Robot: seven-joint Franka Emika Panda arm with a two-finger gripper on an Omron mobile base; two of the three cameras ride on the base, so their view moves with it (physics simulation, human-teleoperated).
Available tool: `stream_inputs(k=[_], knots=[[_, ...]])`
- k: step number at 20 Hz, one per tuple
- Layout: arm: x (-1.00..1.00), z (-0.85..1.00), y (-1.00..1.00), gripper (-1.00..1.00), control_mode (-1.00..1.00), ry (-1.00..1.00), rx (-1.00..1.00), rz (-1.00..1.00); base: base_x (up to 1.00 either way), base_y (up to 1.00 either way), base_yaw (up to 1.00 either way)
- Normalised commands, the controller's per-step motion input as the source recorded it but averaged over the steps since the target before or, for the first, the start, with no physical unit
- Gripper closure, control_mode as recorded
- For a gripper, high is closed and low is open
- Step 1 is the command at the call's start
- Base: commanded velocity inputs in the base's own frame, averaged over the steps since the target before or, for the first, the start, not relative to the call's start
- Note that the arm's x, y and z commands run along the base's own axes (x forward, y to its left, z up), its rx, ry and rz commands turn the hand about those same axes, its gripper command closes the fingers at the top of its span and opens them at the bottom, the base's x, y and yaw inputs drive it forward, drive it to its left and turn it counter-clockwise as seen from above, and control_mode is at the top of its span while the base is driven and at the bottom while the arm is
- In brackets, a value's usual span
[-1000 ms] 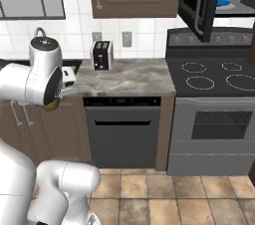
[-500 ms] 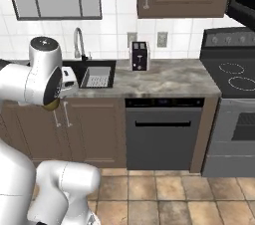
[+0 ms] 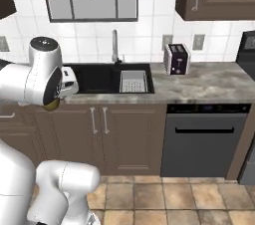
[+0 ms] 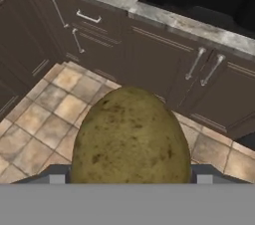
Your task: Retrieve the reheated potato from the microwave, then place the potato, cheese, and condiment on the cutting board.
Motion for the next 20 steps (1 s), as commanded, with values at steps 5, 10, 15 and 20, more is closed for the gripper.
stream_inputs(k=[5,10,15,20], knots=[[0.0,0.0,0.0,1.0,1.0,0.0,0.0,0.0,0.33,0.94,0.0],[0.0,0.0,0.0,1.0,1.0,0.0,0.0,0.0,0.39,0.94,0.0],[0.0,0.0,0.0,1.0,1.0,0.0,0.0,0.0,0.4,0.94,0.0],[0.0,0.0,0.0,1.0,1.0,0.0,0.0,0.0,0.45,0.93,0.0]])
